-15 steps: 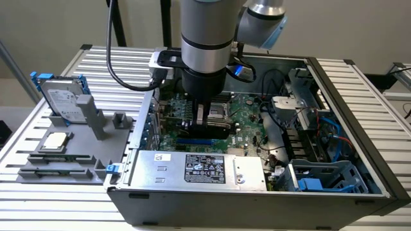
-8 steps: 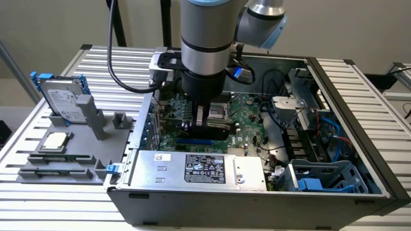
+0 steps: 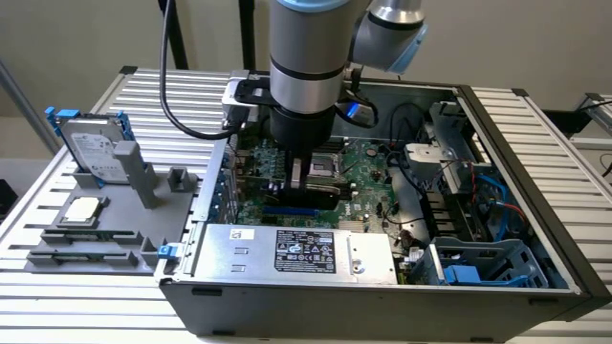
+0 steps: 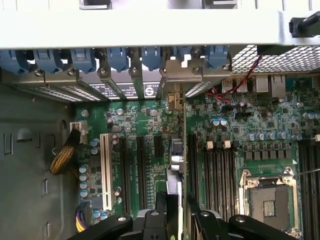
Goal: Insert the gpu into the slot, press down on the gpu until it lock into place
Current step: 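Insert the gpu into the slot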
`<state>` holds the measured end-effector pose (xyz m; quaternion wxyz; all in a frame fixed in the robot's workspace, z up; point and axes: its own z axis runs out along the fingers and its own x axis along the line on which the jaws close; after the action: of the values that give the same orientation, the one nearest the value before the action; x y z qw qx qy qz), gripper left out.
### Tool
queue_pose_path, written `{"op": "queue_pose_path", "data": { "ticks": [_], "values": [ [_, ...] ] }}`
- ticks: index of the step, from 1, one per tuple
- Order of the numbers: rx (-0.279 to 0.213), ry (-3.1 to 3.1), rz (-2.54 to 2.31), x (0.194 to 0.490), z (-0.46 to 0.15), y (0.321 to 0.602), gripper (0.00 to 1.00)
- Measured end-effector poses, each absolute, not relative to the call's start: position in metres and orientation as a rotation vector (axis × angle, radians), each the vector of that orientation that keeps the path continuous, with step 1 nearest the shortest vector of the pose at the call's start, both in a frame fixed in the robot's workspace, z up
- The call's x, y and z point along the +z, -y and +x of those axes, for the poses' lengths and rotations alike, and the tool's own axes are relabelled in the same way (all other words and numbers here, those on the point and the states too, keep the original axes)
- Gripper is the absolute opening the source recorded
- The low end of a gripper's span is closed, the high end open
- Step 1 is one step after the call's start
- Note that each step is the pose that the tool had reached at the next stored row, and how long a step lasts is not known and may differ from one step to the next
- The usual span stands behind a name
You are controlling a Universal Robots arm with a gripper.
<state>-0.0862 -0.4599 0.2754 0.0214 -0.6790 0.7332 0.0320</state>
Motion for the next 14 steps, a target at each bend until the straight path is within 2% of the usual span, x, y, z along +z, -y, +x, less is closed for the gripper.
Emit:
{"op": "queue_pose_path", "data": {
  "ticks": [14],
  "values": [
    [0.1, -2.269, -2.113, 0.2743, -0.0861, 0.4597, 0.26]
  ]
}}
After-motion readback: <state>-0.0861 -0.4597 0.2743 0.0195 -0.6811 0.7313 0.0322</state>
